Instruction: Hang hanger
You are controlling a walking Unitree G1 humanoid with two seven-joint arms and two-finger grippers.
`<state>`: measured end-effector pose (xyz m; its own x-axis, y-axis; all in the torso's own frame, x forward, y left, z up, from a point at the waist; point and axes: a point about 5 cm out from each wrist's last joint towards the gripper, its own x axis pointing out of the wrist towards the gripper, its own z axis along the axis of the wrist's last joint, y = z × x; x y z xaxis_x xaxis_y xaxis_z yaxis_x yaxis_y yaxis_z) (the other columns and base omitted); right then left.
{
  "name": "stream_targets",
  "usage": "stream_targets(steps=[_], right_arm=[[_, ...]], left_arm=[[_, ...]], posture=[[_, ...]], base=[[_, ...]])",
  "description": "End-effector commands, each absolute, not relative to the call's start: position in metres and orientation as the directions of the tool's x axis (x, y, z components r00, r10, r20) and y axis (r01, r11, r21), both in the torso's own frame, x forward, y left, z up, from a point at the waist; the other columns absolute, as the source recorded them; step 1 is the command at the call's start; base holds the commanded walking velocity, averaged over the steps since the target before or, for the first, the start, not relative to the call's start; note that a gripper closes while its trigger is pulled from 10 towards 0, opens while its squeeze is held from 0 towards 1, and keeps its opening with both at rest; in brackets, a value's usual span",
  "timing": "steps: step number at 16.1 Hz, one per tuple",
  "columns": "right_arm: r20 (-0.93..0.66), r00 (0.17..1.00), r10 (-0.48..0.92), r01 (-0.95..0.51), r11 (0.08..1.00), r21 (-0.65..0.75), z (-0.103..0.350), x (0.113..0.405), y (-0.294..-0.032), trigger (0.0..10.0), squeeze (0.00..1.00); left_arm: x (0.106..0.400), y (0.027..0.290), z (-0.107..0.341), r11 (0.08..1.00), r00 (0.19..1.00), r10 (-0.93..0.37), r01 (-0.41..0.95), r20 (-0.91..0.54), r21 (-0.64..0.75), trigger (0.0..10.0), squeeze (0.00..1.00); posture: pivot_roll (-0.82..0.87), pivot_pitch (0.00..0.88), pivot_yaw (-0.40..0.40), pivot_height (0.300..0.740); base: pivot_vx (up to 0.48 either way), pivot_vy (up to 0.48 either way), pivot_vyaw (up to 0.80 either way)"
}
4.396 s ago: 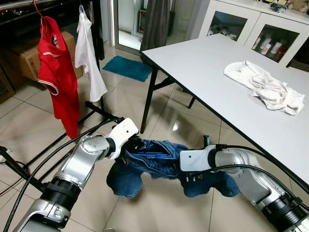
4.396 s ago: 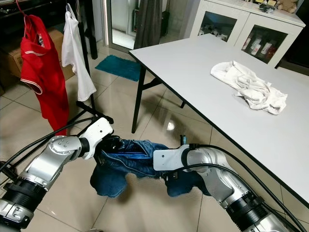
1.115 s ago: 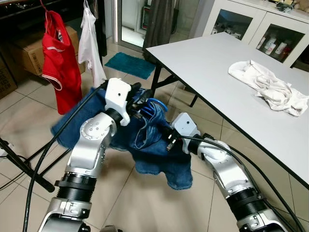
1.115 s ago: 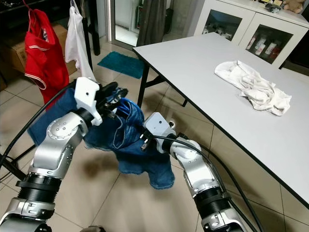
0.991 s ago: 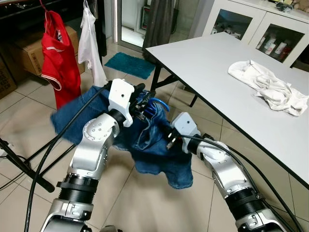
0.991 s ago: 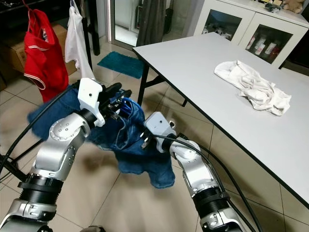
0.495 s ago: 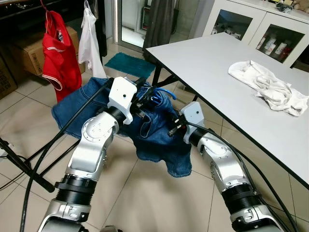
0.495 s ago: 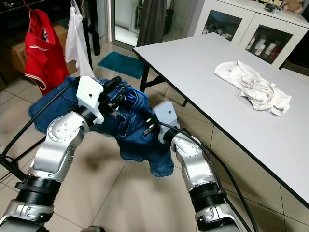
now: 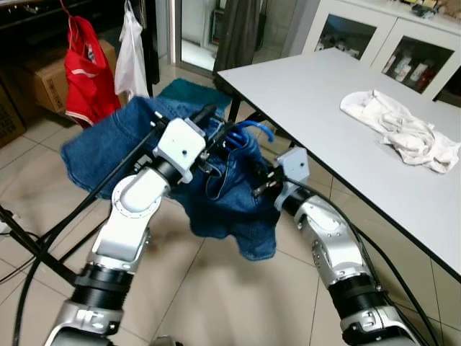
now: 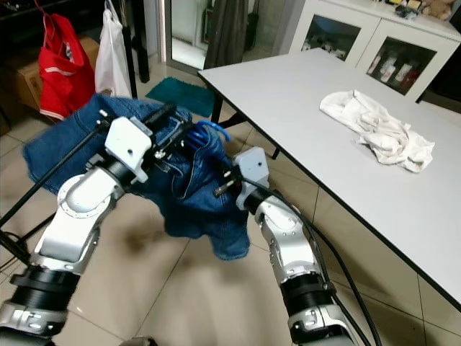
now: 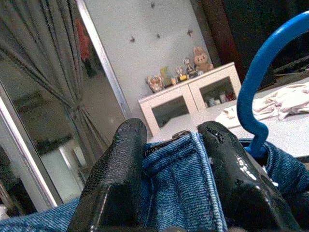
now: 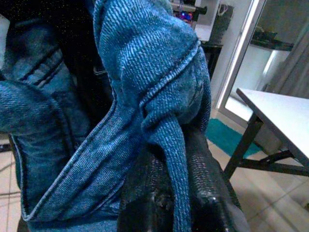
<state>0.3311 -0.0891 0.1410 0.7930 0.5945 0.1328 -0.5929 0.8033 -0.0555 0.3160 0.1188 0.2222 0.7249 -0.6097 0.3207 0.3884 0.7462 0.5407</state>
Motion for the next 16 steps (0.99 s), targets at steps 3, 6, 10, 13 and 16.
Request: stream_targets(steps=[3,6,10,13,16], right_arm=[[0.213,0.813,0.542,-0.547,0.836,-0.041,0.153,0.336,-0.103,0.0,0.0],[0.235,0.806,0.543,-0.55,0.834,-0.04,0.153,0.335,-0.103,0.0,0.0],[0.214,0.801,0.559,-0.558,0.827,-0.071,0.147,0.333,-0.103,0.0,0.0],[0.231,0.783,0.577,-0.574,0.814,-0.086,0.149,0.332,-0.101,0.0,0.0],[0.232,0.774,0.589,-0.578,0.807,-0.118,0.149,0.33,-0.102,0.0,0.0]], left_arm=[[0.311,0.116,0.231,0.735,0.681,-0.633,0.379,0.368,0.562,10.0,0.0],[0.308,0.114,0.229,0.696,0.649,-0.674,0.4,0.351,0.597,10.0,1.0],[0.309,0.122,0.236,0.759,0.658,-0.624,0.382,0.421,0.528,10.0,1.0],[0.31,0.124,0.223,0.783,0.683,-0.62,0.501,0.386,0.369,10.0,1.0],[0.311,0.126,0.223,0.807,0.701,-0.59,0.531,0.4,0.259,10.0,0.48]], posture=[[0.13,0.057,-0.124,0.74],[0.13,0.057,-0.126,0.74],[0.13,0.057,-0.131,0.74],[0.13,0.057,-0.131,0.74],[0.13,0.06,-0.133,0.74]], base=[[0.0,0.0,0.0],[0.0,0.0,0.0],[0.0,0.0,0.0],[0.0,0.0,0.0],[0.0,0.0,0.0]])
